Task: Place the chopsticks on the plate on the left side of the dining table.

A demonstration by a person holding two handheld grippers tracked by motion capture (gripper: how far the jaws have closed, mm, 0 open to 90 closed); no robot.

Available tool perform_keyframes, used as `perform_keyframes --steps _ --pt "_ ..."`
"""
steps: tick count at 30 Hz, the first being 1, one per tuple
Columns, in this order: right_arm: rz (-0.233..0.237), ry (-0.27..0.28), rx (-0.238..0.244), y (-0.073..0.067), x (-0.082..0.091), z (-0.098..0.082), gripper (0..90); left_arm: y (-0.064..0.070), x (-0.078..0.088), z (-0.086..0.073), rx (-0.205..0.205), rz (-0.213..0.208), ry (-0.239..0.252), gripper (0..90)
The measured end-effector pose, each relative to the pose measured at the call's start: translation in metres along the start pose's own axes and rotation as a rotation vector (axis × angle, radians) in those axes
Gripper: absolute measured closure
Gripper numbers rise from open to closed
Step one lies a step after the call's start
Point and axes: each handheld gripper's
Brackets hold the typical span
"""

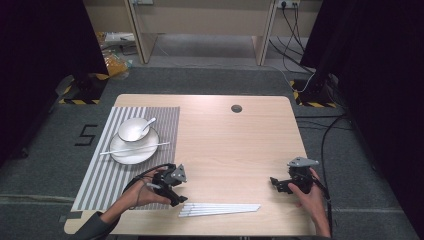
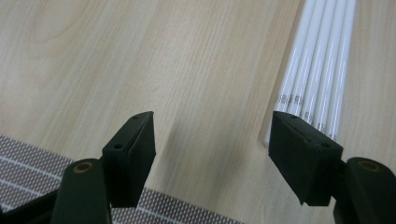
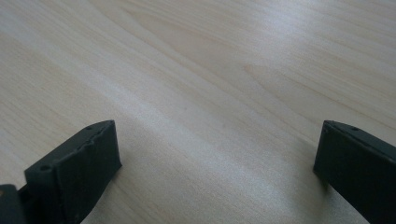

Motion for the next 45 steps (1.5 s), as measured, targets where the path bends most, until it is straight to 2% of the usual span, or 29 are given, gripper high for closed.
perform_keyframes --steps 17,25,27,33,35,42,45 --pt "0.0 0.001 0.0 0.0 0.0 0.0 0.4 0.011 -0.017 0.011 -0.064 -0.045 -0.046 38.6" --pt "0.0 0.001 0.0 0.0 0.0 0.0 0.3 0.014 -0.023 0.019 -0.112 -0.057 -0.078 43.5" --pt "0.0 0.001 0.0 0.0 0.0 0.0 0.3 0.015 -0.024 0.02 -0.13 -0.064 -0.083 49.5" --pt "0.002 0.004 0.006 0.0 0.0 0.0 0.3 0.023 -0.029 0.027 -0.218 -0.105 -0.13 73.3" --pt "0.003 0.004 0.006 0.0 0.0 0.0 0.3 0.023 -0.03 0.028 -0.228 -0.122 -0.141 78.6" --pt "0.004 0.004 0.007 0.0 0.0 0.0 0.3 0.023 -0.029 0.031 -0.277 -0.127 -0.178 82.9" --pt "0.004 0.004 0.006 0.0 0.0 0.0 0.3 0.021 -0.027 0.028 -0.27 -0.124 -0.186 83.1"
Point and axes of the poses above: each handheld gripper's, and its own axes: x roughly backward along the jaws, z roughly out of its top, y roughly to its right, and after that the axes turned 9 degrees about y, right-handed
